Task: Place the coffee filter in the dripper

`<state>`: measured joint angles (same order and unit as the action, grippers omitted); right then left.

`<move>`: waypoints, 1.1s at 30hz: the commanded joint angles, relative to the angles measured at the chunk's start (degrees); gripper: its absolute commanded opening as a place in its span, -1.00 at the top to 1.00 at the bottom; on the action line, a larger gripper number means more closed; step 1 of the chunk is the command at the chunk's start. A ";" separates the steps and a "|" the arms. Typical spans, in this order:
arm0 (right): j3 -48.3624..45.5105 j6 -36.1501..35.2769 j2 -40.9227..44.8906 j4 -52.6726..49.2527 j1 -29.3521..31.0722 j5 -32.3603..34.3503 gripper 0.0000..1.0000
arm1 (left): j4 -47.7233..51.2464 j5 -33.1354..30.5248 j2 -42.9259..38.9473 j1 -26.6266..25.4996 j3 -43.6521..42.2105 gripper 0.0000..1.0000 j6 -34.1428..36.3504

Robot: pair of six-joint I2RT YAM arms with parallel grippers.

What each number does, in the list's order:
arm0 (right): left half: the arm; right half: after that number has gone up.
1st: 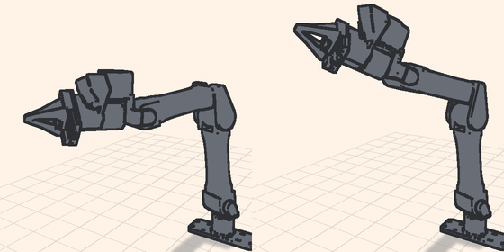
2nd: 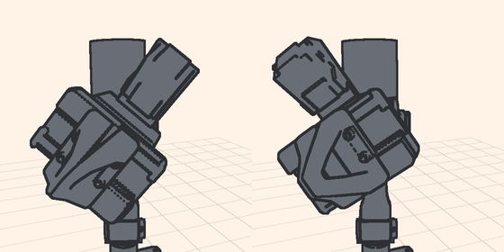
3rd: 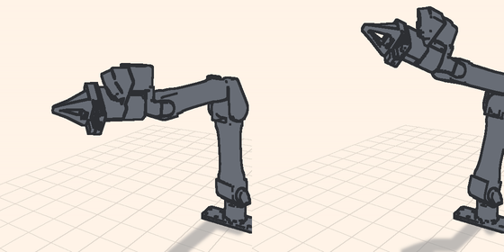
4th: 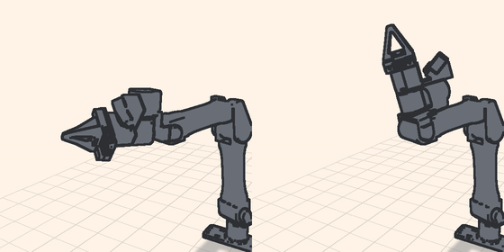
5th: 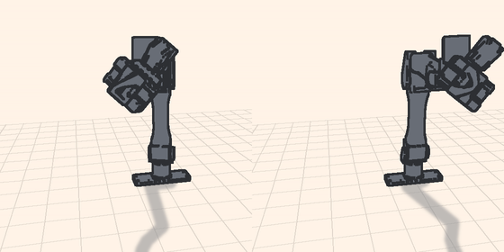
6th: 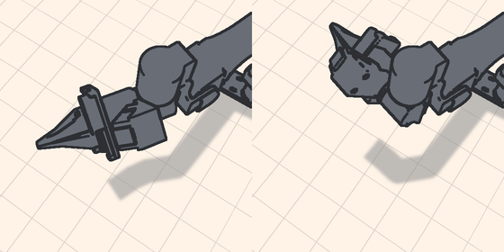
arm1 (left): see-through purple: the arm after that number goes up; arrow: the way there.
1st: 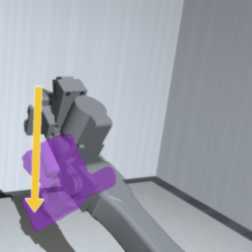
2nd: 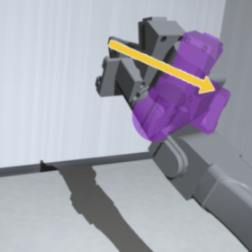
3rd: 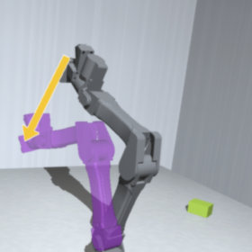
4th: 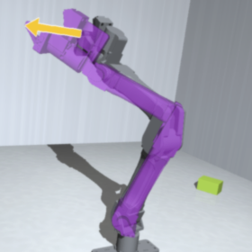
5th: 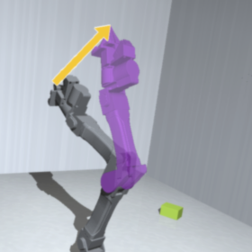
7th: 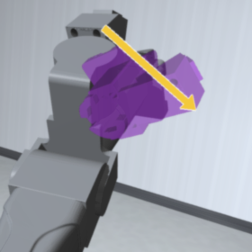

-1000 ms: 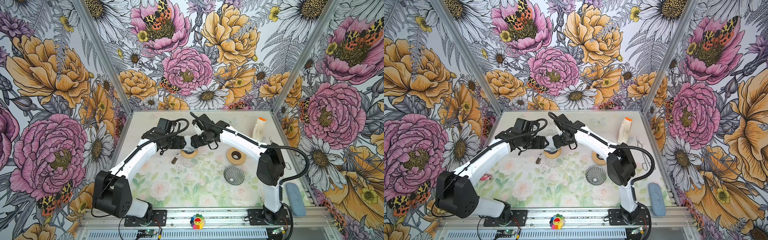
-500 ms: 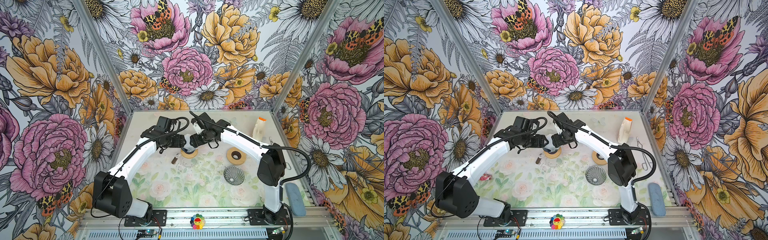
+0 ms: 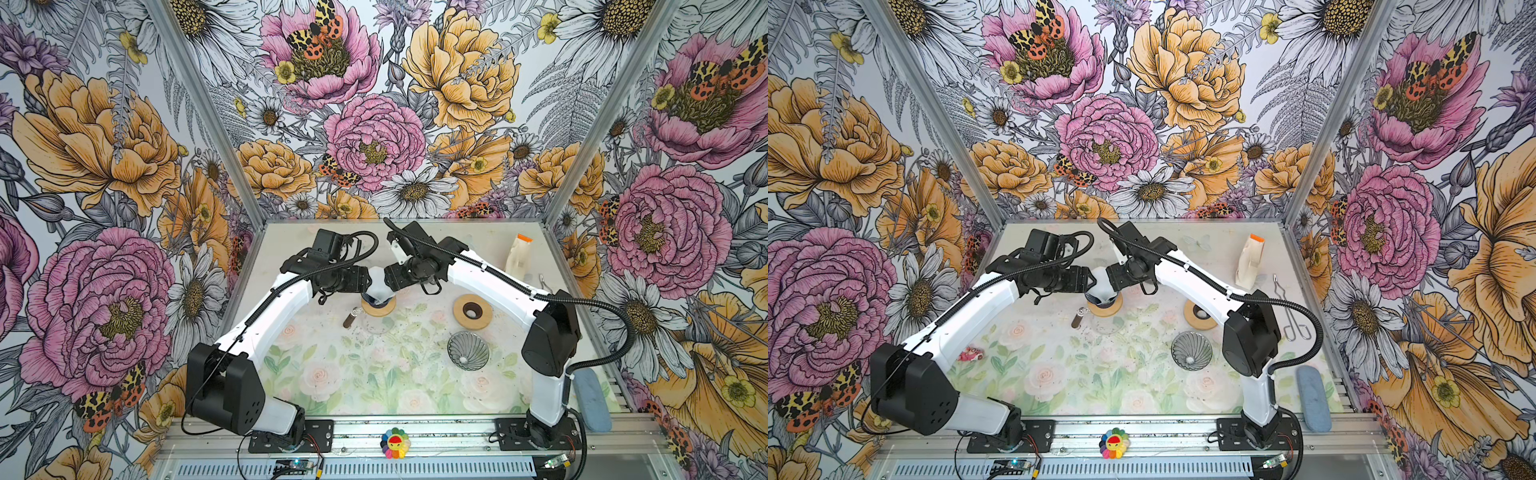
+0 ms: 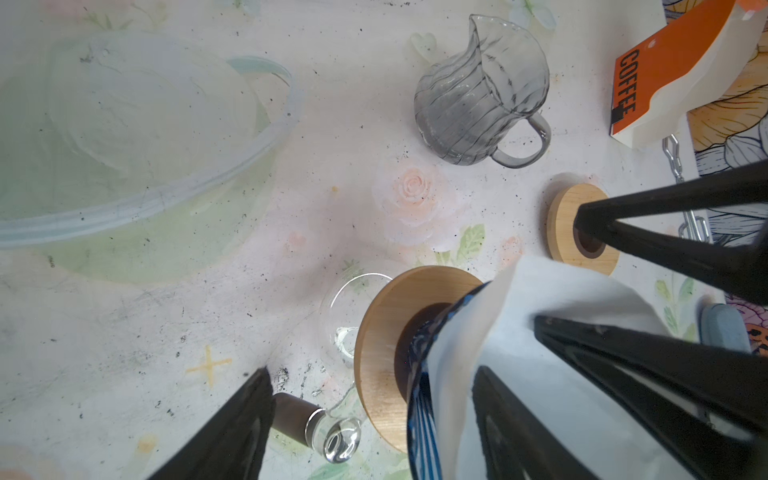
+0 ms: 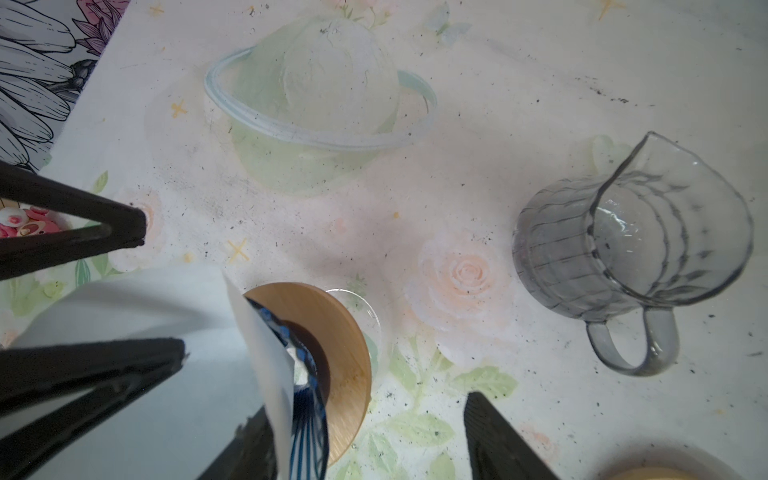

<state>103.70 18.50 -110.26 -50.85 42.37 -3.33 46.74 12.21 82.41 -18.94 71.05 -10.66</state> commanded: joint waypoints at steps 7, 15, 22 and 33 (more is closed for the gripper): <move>0.01 -0.66 0.35 -1.70 0.35 3.24 -0.38 | 0.53 -2.07 -0.50 -0.20 -0.69 -0.53 0.94; 1.29 -1.04 -1.05 -2.06 0.34 4.05 -0.38 | 1.46 -0.99 0.53 0.15 0.47 -0.53 2.16; 1.76 -2.36 -0.55 -1.89 0.91 4.39 -0.37 | 2.48 1.29 0.99 -0.23 2.95 -0.53 1.58; 2.38 -1.05 0.01 -1.10 1.07 -0.14 -0.38 | 2.25 2.94 0.16 -1.10 3.33 -0.55 -2.81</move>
<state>104.42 16.91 -110.41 -52.47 42.89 -1.91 49.17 13.54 83.18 -19.86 73.19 -11.51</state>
